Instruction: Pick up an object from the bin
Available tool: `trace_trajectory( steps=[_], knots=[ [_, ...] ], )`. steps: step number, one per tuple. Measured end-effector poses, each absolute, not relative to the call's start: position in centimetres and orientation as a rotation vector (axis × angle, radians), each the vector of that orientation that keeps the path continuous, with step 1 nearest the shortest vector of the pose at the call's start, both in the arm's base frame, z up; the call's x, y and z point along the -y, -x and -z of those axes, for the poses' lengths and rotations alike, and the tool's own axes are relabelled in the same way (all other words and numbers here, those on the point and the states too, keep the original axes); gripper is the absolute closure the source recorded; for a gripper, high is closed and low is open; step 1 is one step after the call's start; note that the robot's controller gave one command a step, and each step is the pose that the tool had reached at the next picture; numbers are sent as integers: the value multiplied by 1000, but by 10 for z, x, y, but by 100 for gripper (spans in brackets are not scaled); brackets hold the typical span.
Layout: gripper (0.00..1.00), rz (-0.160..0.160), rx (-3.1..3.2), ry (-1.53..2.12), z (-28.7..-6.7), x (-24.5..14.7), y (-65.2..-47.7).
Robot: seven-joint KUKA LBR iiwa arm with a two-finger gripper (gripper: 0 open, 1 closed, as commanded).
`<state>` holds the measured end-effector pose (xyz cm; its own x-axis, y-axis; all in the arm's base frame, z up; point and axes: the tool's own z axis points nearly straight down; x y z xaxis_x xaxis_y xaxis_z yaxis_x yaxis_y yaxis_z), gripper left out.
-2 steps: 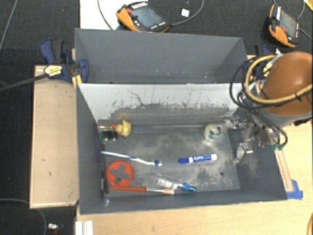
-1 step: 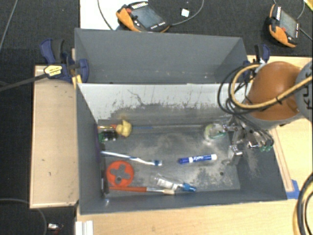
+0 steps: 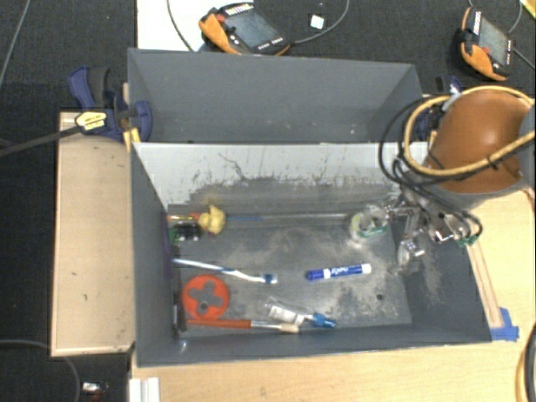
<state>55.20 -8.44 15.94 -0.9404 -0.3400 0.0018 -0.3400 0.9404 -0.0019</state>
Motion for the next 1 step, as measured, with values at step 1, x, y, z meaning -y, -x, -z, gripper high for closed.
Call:
trace_trajectory(
  steps=[1],
  knots=[
    [100,-5,3069,648,-136,99,-553]
  ],
)
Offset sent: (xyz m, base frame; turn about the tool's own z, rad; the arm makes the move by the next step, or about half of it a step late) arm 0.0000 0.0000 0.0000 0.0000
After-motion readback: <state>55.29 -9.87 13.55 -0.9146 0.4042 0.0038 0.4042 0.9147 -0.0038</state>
